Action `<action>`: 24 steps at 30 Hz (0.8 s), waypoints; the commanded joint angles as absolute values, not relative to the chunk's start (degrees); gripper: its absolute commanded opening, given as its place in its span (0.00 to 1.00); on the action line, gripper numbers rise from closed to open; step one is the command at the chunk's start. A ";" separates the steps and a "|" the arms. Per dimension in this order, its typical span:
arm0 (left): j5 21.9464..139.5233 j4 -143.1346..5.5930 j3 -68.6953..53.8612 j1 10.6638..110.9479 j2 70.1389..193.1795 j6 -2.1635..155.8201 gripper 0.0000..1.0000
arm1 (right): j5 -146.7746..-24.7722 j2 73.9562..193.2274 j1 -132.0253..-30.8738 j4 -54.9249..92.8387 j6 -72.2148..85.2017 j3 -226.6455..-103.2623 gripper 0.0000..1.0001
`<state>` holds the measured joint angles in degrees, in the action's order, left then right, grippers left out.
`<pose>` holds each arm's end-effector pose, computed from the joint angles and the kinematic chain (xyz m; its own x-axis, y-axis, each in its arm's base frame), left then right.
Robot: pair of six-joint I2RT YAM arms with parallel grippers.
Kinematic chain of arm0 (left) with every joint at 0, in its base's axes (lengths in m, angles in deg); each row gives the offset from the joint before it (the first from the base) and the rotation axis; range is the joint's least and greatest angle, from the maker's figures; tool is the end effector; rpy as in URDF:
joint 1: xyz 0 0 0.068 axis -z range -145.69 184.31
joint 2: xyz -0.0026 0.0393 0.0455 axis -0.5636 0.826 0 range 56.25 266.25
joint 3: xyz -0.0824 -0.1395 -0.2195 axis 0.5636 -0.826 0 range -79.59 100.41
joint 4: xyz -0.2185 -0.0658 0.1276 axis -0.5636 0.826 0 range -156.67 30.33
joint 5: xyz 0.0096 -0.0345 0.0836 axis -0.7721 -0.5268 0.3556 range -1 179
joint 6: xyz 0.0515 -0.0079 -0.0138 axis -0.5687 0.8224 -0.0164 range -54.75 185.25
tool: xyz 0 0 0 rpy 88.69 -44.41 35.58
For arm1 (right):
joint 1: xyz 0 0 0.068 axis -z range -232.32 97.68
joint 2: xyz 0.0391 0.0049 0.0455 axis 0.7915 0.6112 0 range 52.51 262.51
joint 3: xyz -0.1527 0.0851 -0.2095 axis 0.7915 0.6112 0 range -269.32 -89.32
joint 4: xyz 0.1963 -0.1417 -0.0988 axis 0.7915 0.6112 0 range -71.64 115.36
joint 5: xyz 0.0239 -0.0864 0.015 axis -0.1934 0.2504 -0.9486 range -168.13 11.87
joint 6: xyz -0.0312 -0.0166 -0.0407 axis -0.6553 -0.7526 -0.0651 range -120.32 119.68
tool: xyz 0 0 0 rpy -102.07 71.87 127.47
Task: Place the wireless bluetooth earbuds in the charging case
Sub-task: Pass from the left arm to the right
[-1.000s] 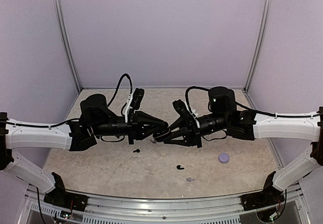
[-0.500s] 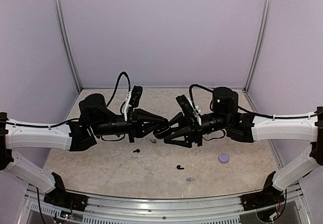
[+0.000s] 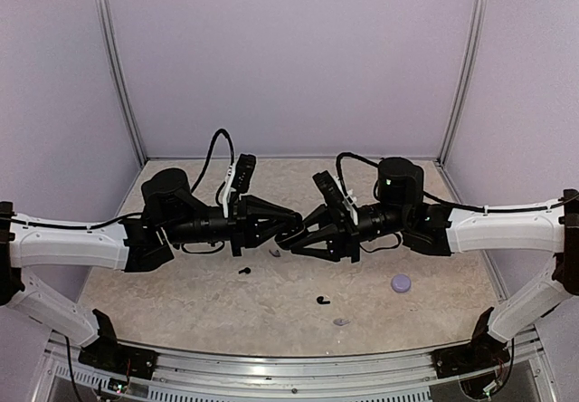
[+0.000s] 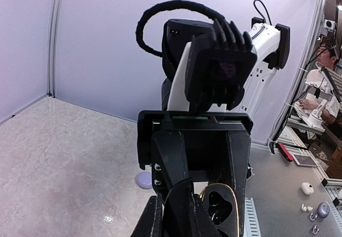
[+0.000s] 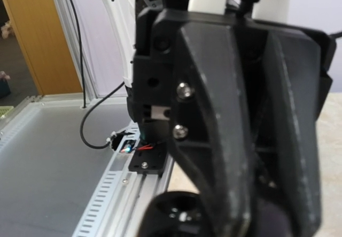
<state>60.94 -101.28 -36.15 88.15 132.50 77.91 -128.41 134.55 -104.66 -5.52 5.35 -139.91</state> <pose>0.1642 -0.2529 0.2910 -0.1989 -0.0557 -0.9784 0.9699 0.1321 -0.2047 0.1738 0.2698 0.2856 -0.1761 -0.1248 -0.9764 -0.9590 -0.2018 0.1987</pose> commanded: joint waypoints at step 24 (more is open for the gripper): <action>69.05 -99.83 -38.42 83.32 125.77 80.40 0.73 | -127.66 128.96 -100.56 -4.72 3.64 -133.61 0.07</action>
